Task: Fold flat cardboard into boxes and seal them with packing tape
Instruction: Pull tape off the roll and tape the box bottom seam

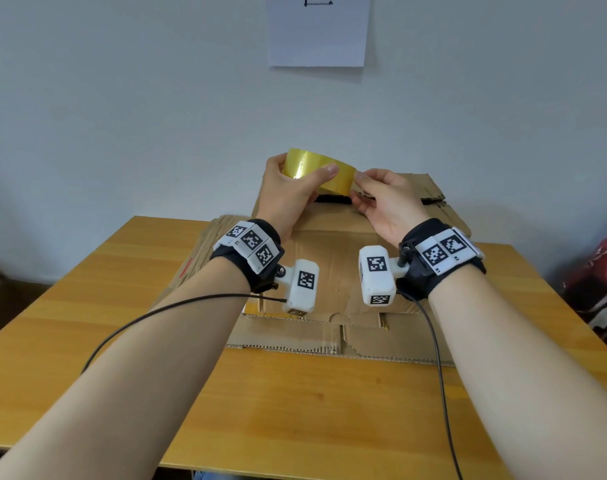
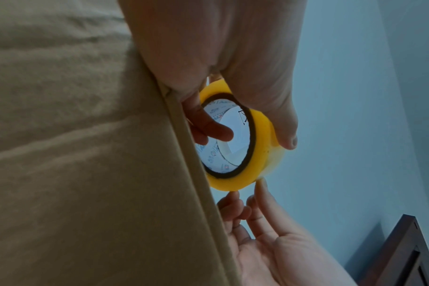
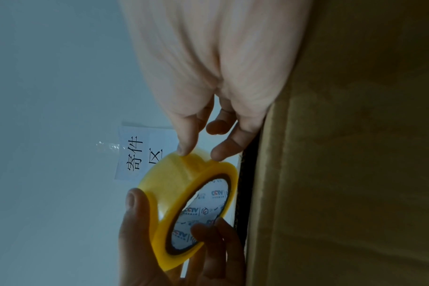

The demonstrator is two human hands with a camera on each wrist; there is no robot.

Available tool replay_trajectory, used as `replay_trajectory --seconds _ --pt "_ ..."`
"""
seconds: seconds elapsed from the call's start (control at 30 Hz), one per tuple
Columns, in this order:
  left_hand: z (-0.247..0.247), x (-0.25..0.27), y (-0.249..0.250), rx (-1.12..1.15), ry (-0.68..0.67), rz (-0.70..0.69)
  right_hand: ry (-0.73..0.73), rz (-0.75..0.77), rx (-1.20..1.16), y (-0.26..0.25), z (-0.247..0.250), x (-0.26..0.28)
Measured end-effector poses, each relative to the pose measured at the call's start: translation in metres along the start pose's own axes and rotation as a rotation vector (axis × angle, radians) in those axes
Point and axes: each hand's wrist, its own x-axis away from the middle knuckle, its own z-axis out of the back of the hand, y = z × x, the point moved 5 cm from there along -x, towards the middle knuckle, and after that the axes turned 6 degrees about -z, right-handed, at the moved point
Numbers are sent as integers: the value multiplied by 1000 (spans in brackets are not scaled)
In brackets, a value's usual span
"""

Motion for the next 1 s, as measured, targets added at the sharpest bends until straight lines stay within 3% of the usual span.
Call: replay_trajectory --seconds 0.47,0.63,0.8,0.9,1.0 --pt "-1 1 1 -10 -3 -15 -59 -57 -115 1 3 5" --pt "1 2 2 120 52 31 -12 -33 100 -3 -4 11" --pt "3 5 10 222 59 64 -127 -14 398 -5 -32 18" --pt "1 8 12 182 -21 84 -125 12 309 -16 -40 23" --pt "-3 12 14 46 -149 9 -114 125 199 -35 -42 29"
